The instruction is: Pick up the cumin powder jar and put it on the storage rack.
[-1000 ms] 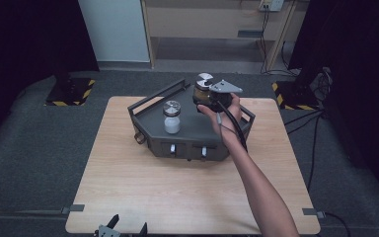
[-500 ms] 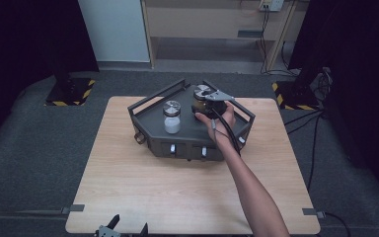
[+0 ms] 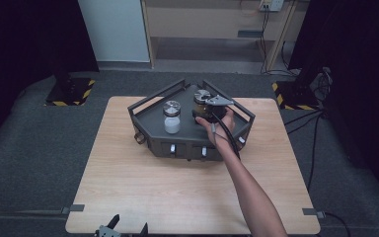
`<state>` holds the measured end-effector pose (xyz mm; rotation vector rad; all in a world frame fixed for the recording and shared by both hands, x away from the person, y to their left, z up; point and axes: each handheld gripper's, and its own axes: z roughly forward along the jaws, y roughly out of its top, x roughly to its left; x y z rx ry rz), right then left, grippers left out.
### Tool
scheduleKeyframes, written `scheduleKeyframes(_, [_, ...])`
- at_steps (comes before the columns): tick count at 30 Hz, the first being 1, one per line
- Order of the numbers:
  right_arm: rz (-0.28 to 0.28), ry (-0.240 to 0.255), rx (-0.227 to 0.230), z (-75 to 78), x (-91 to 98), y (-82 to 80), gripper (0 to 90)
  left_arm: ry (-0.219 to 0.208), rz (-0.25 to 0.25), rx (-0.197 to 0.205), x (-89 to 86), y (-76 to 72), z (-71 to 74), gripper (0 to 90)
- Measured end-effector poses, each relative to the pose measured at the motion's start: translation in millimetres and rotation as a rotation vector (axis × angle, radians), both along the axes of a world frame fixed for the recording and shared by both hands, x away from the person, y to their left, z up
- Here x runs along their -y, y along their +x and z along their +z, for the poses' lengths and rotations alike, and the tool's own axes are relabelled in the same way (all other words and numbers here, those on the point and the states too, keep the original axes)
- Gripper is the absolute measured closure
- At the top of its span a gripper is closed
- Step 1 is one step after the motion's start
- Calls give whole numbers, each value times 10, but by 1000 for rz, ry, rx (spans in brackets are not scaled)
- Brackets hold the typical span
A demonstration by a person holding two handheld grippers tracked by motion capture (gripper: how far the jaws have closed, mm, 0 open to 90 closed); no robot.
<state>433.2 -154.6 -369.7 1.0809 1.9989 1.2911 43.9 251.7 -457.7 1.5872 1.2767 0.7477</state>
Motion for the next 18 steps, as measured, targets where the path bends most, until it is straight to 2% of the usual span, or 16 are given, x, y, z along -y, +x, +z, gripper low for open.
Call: scheduleKeyframes(18, [-7, 5, 1, -13, -10, -2, 306, 6, 3, 3, 4, 0, -3, 39])
